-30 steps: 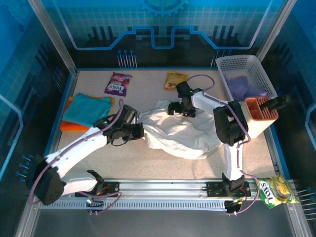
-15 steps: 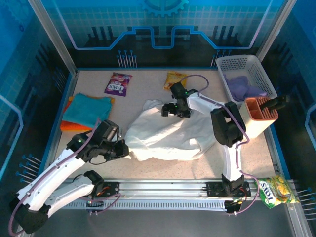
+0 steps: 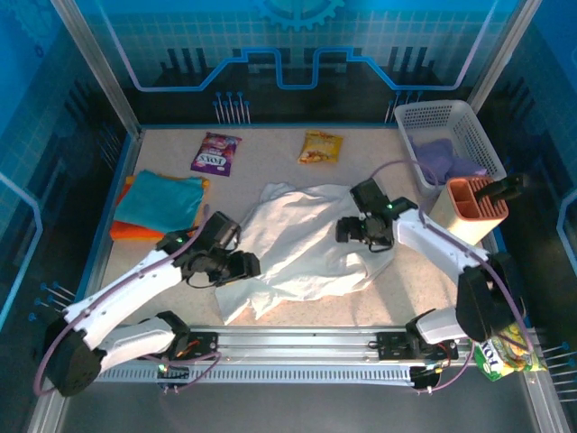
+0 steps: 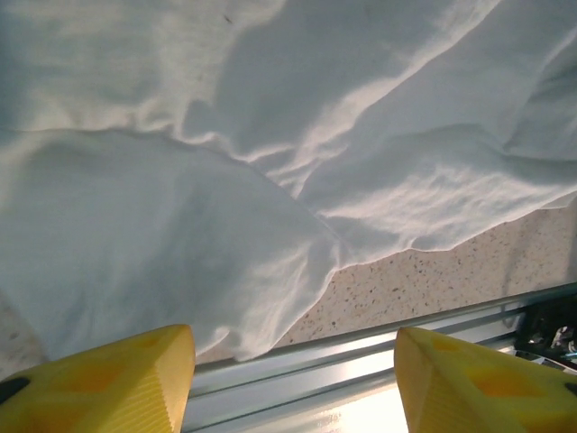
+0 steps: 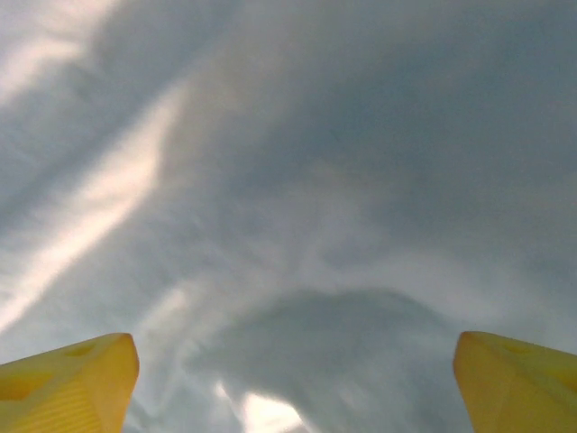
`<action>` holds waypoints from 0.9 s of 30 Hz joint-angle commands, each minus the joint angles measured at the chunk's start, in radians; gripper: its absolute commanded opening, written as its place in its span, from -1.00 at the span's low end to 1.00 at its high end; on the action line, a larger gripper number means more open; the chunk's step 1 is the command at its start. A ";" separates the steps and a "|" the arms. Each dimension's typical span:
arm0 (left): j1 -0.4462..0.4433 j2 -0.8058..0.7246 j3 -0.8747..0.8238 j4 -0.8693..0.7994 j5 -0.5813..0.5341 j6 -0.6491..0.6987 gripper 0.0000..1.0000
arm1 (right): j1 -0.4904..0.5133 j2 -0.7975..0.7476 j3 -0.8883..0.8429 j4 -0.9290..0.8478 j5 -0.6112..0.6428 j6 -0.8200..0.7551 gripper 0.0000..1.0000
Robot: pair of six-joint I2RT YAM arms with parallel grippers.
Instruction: Fold and stack the t-shirts
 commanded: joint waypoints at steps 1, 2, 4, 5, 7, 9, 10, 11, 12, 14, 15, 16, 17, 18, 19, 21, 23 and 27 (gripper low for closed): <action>-0.051 0.088 -0.040 0.159 0.051 -0.012 0.29 | -0.012 -0.094 -0.122 -0.052 0.015 0.103 0.68; -0.061 0.120 -0.044 0.175 0.045 -0.012 0.31 | -0.012 -0.115 -0.149 -0.052 0.014 0.124 0.64; -0.068 0.191 -0.042 0.181 0.017 0.004 0.34 | -0.013 -0.146 -0.211 -0.042 -0.008 0.167 0.53; -0.067 0.213 -0.044 0.187 0.000 0.012 0.35 | -0.012 -0.155 -0.235 -0.036 -0.018 0.187 0.50; -0.049 0.250 -0.049 0.210 -0.024 0.037 0.37 | -0.009 -0.183 -0.291 0.009 -0.054 0.223 0.43; -0.008 0.282 -0.068 0.254 -0.004 0.040 0.37 | -0.009 -0.198 -0.338 0.054 -0.089 0.250 0.38; 0.009 0.303 -0.069 0.268 0.007 0.047 0.37 | -0.009 -0.201 -0.354 0.066 -0.103 0.263 0.35; 0.015 0.320 -0.065 0.272 0.005 0.054 0.37 | -0.006 -0.201 -0.365 0.075 -0.109 0.271 0.34; 0.018 0.341 -0.056 0.272 -0.003 0.063 0.36 | -0.005 -0.200 -0.378 0.089 -0.116 0.276 0.33; 0.023 0.380 -0.034 0.275 -0.013 0.079 0.35 | -0.002 -0.195 -0.396 0.108 -0.121 0.291 0.29; 0.026 0.400 -0.026 0.279 -0.015 0.086 0.35 | 0.001 -0.194 -0.405 0.126 -0.131 0.297 0.27; 0.031 0.420 -0.020 0.285 -0.017 0.093 0.35 | 0.004 -0.192 -0.413 0.150 -0.137 0.300 0.26; 0.036 0.436 -0.016 0.289 -0.017 0.100 0.33 | 0.006 -0.188 -0.417 0.168 -0.141 0.299 0.25; 0.041 0.454 -0.015 0.297 -0.016 0.107 0.32 | 0.005 -0.180 -0.416 0.187 -0.145 0.296 0.24; 0.049 0.469 -0.014 0.299 -0.013 0.115 0.30 | 0.005 -0.168 -0.409 0.200 -0.147 0.290 0.21; 0.063 0.491 -0.012 0.297 -0.012 0.129 0.26 | 0.005 -0.139 -0.389 0.214 -0.132 0.278 0.12; 0.072 0.499 -0.015 0.297 -0.015 0.138 0.22 | 0.005 -0.098 -0.355 0.213 -0.108 0.252 -0.20; 0.076 0.486 -0.025 0.298 -0.015 0.141 0.20 | 0.050 -0.028 -0.211 0.100 -0.008 0.190 -0.77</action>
